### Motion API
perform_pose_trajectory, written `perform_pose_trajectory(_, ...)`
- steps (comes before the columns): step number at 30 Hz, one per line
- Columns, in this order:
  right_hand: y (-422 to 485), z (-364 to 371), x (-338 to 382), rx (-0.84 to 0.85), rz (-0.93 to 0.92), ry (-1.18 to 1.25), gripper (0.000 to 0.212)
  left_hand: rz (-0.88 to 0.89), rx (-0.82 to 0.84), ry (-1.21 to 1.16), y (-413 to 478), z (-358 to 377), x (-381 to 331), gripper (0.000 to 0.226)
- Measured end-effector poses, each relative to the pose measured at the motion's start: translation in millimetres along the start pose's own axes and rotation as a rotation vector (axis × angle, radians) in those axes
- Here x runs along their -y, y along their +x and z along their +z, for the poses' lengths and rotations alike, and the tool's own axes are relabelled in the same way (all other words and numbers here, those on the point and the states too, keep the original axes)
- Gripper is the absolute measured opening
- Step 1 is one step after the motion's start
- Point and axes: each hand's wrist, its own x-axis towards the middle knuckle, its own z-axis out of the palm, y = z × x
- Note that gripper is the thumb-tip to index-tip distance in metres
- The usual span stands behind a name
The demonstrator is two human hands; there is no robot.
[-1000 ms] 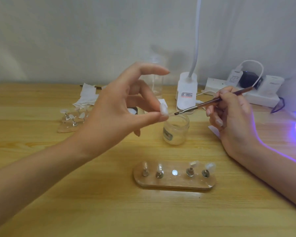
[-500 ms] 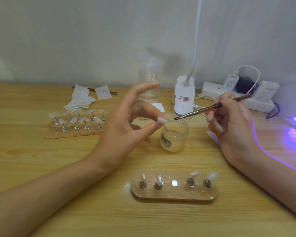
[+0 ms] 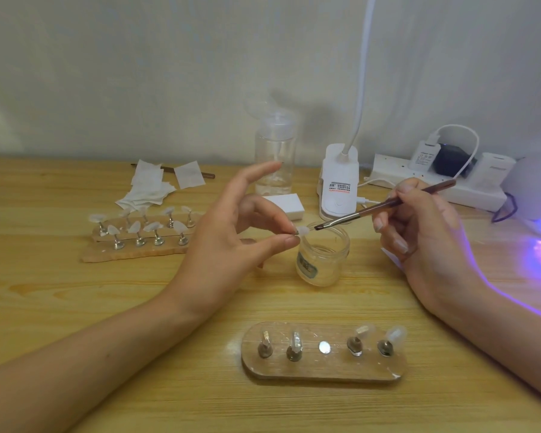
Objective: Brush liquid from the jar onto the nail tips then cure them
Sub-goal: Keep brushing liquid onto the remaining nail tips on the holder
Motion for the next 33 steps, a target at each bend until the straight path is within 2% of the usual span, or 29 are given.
perform_pose_trajectory(4, -0.3, -1.4, -1.1, 0.034, -0.018, -0.031, 0.024, -0.006, 0.002, 0.077, -0.2, 0.5, -0.7, 0.073)
perform_pose_trajectory(13, -1.1, -0.9, -2.0, 0.064, -0.044, -0.053, 0.024, -0.032, 0.017, 0.061, 0.3, 1.6, 0.1, 0.069)
perform_pose_trajectory(19, -3.4, 1.6, -0.6, 0.089, -0.040, -0.055, 0.034, -0.027, 0.024, 0.033, 0.7, 1.6, 1.4, 0.066)
perform_pose_trajectory(28, -3.4, -0.4, 0.1, -0.004, -0.010, -0.032, 0.034, -0.023, 0.029, 0.004, 1.0, 2.1, 0.2, 0.058)
perform_pose_trajectory(33, -4.3, 1.3, 1.9, 0.099, -0.054, -0.031, 0.029, -0.012, 0.035, 0.002, 0.5, 2.3, -0.3, 0.056)
